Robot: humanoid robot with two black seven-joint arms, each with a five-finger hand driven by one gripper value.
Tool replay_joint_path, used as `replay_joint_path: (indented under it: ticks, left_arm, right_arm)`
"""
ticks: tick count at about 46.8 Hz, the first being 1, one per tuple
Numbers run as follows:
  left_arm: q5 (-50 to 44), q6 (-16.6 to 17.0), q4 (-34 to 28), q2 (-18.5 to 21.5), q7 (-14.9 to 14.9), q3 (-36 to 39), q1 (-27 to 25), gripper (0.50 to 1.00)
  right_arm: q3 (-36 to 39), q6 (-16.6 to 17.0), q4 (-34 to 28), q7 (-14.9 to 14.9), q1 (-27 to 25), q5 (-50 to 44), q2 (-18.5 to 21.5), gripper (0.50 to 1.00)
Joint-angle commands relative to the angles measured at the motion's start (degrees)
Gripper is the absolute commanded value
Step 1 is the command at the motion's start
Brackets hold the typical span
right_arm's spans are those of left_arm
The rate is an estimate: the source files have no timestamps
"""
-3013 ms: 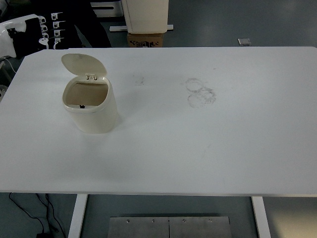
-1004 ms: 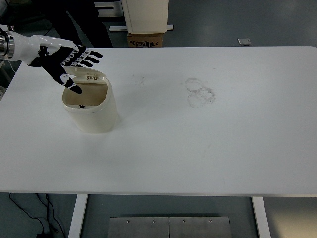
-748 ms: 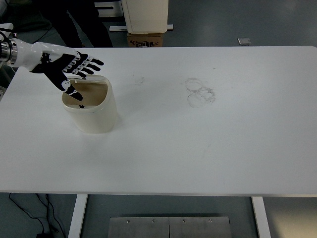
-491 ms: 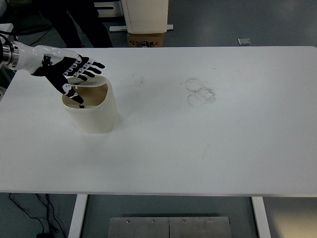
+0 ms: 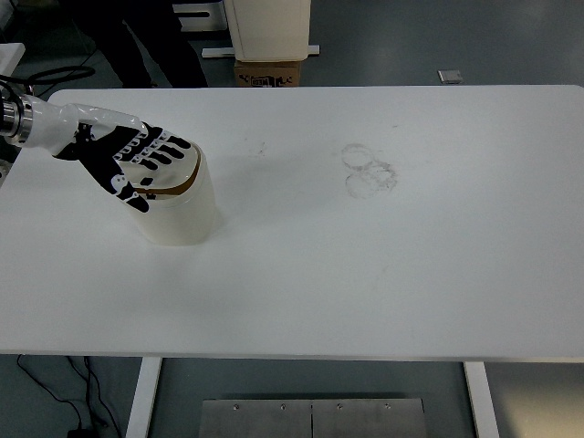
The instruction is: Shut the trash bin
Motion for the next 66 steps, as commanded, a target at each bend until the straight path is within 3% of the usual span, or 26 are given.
replay_joint_path:
  ticks: [1,33,46,66]
  left_arm:
    - [0.01,0.0,-0.52,0.38,0.33,0.01,0.0,1.0]
    - [1.15,0.0,-0.44,0.47,2.09,2.38,0.0,1.0]
    - [0.01,0.0,0.18,0.21,2.0,1.59,-2.64,1.0]
    - [-12.73,0.0,6.85,-0.15,1.83,-0.87,-1.94,1.0]
  right_arm:
    - [0.06,0.0,0.0,0.0,0.0,0.0,0.0,0.991]
    - [0.06,0.0,0.0,0.0,0.0,0.0,0.0,0.991]
    - [-0.03,0.0,0.0,0.0,0.0,0.0,0.0,0.991]
    - [0.06,0.0,0.0,0.0,0.0,0.0,0.0,0.991]
